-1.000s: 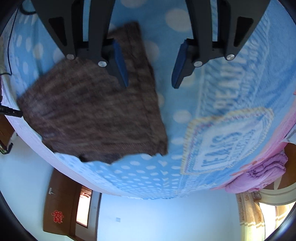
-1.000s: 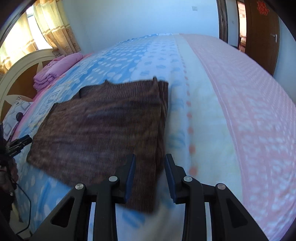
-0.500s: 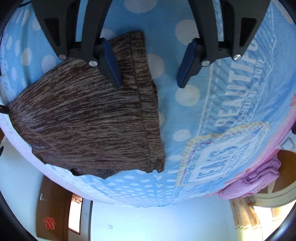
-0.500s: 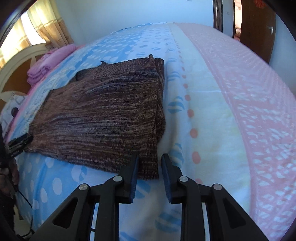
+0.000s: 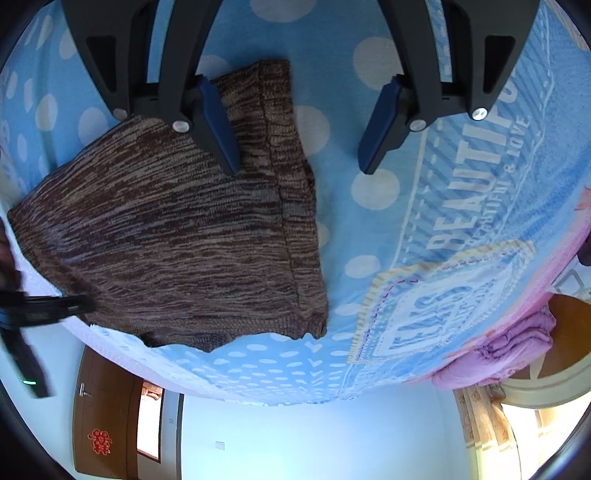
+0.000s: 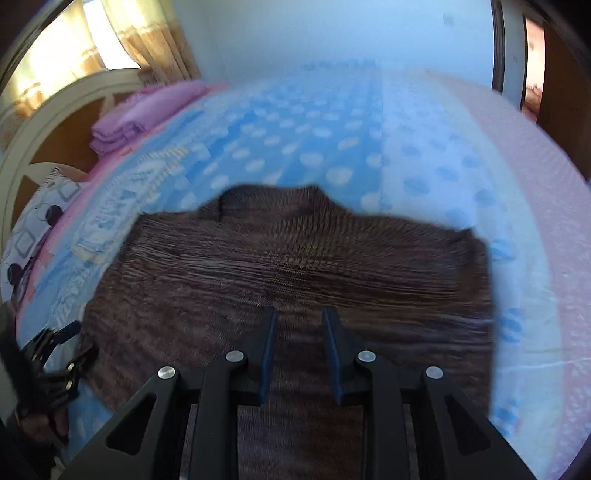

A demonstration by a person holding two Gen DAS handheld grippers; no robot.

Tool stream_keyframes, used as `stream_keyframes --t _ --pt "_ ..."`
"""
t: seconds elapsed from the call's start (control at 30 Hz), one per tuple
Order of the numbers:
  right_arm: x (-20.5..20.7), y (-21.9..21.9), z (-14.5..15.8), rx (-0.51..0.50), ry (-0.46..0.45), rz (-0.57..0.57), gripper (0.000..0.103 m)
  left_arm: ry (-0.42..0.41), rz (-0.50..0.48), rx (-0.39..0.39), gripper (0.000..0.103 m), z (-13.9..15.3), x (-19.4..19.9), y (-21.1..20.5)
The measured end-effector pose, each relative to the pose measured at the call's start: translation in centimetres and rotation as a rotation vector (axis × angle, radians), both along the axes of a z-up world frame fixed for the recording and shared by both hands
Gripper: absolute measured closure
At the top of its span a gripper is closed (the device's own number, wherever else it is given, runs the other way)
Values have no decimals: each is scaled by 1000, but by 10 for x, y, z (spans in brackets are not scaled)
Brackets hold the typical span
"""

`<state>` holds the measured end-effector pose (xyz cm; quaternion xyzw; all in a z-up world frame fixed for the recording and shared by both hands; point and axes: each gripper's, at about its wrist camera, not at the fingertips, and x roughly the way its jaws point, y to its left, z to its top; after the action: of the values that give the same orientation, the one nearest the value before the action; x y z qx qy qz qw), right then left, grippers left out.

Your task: Fold small clothes

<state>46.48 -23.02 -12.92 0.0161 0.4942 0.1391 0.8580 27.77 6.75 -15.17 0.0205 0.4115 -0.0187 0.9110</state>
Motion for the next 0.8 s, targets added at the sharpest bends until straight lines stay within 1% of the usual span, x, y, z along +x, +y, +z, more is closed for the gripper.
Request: stream_keyframes --t 0.03,0.1,0.17,0.23,0.3,0.37,0.43,0.5,0.57,0.6,0.63,0.67,0.7,0.73,0.8 --pt "10 4 -9 -14 3 -6 80 0 1 -1 32 0 0 0" --pt "29 10 -6 -40 -54 -28 80 0 1 -13 32 -1 0 2" --pt "44 9 -7 -47 -63 -65 80 -2 0 -19 32 -1 0 3" --pt "56 5 -7 -27 -80 -95 80 -5 0 -15 31 -1 -1 2" --pt "57 5 -5 -18 -92 -102 80 -8 1 -15 31 -1 -1 2" --pt "43 7 5 -14 -129 -95 79 -11 1 -20 31 -1 -1 3" --pt "26 15 13 -16 -146 -62 78 -12 1 -20 31 -1 -1 3" --pt "4 27 19 7 -139 0 78 -11 1 -24 31 -1 -1 3" --pt "-15 45 16 32 -112 80 78 -11 1 -33 31 -1 -2 4" --pt "-22 54 11 22 -89 113 78 -11 1 -32 30 -1 -2 4" --pt "-27 65 2 -11 -65 140 78 -10 4 -26 30 -2 -2 4" --pt "-29 73 -5 -61 -67 150 77 -10 5 -23 29 -1 -1 3" --pt "-30 80 -9 -122 -109 154 77 -10 5 -22 29 -1 -1 3" --pt "-26 86 -11 -150 -133 148 77 -9 6 -23 29 -2 -1 4" --pt "-17 87 -8 -130 -117 109 76 -8 9 -25 27 -2 -1 4"
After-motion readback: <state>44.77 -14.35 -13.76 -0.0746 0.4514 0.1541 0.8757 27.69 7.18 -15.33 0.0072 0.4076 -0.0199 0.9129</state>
